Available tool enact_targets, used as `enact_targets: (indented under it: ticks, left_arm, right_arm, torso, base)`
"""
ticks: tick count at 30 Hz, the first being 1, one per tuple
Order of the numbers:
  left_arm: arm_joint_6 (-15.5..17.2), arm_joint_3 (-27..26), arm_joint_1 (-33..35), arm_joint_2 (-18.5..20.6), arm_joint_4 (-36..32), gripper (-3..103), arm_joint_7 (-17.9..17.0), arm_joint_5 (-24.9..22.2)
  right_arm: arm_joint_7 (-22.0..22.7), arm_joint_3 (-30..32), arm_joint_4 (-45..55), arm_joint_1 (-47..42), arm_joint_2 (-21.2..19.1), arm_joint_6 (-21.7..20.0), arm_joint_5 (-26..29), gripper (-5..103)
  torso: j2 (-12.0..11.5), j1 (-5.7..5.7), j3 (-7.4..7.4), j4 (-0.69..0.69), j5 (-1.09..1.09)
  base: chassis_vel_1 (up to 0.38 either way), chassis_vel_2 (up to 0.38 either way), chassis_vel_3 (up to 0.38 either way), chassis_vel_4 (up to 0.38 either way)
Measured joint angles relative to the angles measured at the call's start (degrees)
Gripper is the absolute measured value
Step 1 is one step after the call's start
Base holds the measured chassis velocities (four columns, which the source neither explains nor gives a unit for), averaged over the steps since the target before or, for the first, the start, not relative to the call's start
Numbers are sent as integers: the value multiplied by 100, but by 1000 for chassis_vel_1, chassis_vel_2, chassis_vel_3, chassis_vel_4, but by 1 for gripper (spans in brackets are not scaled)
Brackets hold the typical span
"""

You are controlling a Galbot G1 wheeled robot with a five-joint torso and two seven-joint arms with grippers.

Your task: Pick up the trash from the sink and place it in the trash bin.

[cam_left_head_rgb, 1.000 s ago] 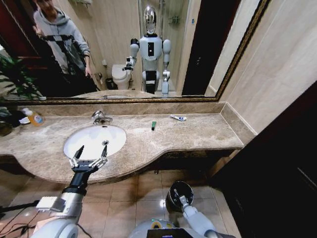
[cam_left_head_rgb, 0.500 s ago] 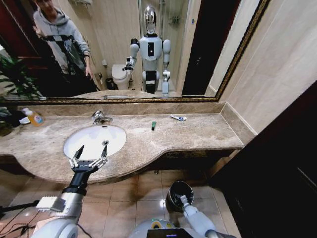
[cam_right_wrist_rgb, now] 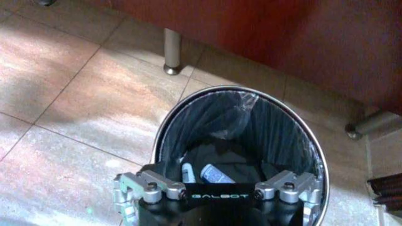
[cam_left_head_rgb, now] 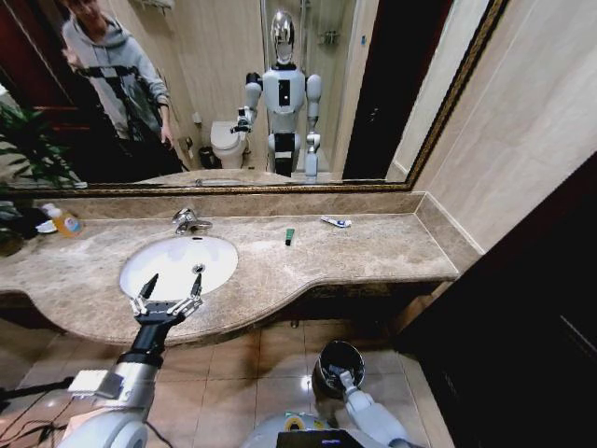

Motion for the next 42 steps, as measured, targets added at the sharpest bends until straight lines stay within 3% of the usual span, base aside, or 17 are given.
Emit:
enact_targets:
  ticks: [9,11,12,16,17,22,24,27,31,37,42]
  left_arm:
    - [0,0,0,0,0,100,0,0]
    - [0,0,0,0,0,100,0,0]
    - [0,0,0,0,0,100,0,0]
    - [0,0,0,0,0,100,-1,0]
    - [0,0,0,0,0,100,-1,0]
    - [0,0,1,0,0,100,0,0]
    - [0,0,0,0,0,100,0,0]
    - [0,-1,0,0,0,100,-1,0]
    - [0,0,0,0,0,100,-1,0]
    - [0,0,0,0,0,100,0,0]
    - [0,0,0,0,0,100,0,0]
  right_arm:
    - [-37,11,233,-165,-53,-81,35,100]
    - [-133,62,1150,-565,-123,-433,420,100]
    - [-133,62,1150,-565,-123,-433,420,100]
    - [-141,506,3514,-1599,-252,-768,1450,100]
    - [-141,506,3514,-1599,-252,-768,1450,100]
    - [-123,1075,5670,-2762,-318,-781,1613,100]
    - [-115,1131,5969,-2918,-314,-795,1613,100]
    - [-67,1326,7390,-3698,-248,-854,1610,100]
    - [-24,1433,8426,-4331,-205,-862,1626,100]
    - [-66,1407,9718,-4776,-76,-956,1681,100]
    - [-299,1123,10716,-4416,-138,-1530,1788,100]
  torso:
    - [0,0,0,1,1]
    - [0,0,0,-1,0]
    - [0,0,0,-1,0]
    - [1,0,0,1,1]
    - [1,0,0,1,1]
    - [1,0,-1,-1,0]
    - [1,0,-1,0,0]
    - [1,0,0,0,0]
    - [1,-1,0,-1,1]
    - [1,0,-1,0,-1]
    - [1,0,0,-1,-1]
  base:
    - [0,0,0,0]
    - [0,0,0,0]
    - [0,0,0,0]
    - [0,0,0,0]
    - [0,0,0,0]
    - [0,0,0,0]
    - [0,0,0,0]
    - [0,0,0,0]
    - [0,0,0,0]
    - [0,0,0,0]
    - [0,0,0,0]
